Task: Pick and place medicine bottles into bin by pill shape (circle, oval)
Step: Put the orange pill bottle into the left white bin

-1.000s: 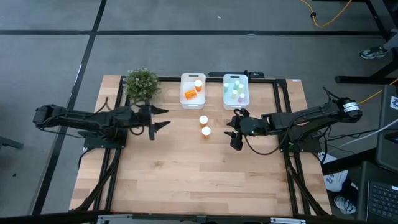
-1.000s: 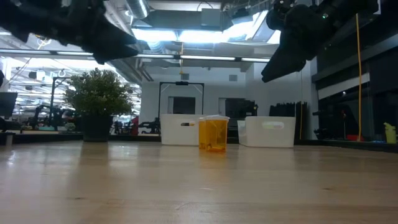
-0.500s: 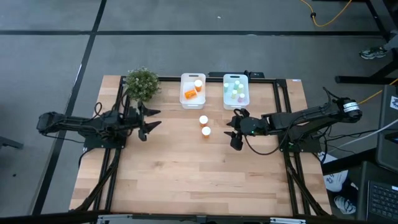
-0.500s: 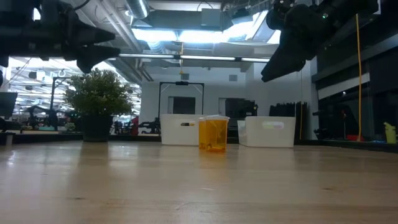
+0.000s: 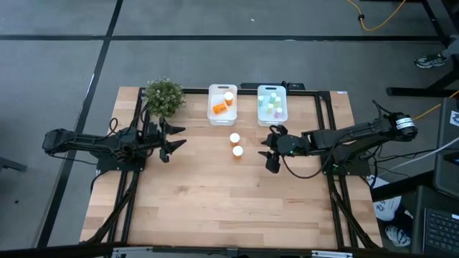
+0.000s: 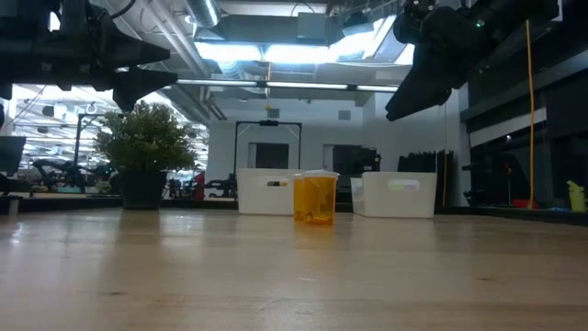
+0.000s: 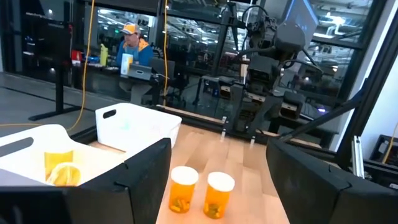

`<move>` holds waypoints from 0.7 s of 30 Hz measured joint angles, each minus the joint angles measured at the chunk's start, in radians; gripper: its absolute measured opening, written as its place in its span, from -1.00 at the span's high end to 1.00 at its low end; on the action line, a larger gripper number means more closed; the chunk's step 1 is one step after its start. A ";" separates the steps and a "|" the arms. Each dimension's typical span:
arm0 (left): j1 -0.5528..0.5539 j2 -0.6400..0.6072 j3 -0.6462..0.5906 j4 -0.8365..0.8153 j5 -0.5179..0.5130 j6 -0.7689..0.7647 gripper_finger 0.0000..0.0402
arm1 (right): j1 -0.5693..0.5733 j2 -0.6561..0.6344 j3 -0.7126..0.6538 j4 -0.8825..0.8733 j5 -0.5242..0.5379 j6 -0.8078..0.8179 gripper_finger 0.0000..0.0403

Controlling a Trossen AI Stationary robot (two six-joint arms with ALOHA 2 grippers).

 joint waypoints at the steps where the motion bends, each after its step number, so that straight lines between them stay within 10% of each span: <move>1: 0.000 0.000 0.000 0.000 0.000 0.000 -0.27 | 0.000 0.000 0.000 0.000 0.001 0.000 0.02; 21: 0.000 0.000 0.000 0.000 0.000 0.002 -0.27 | -0.001 0.000 0.000 0.030 0.001 -0.127 0.02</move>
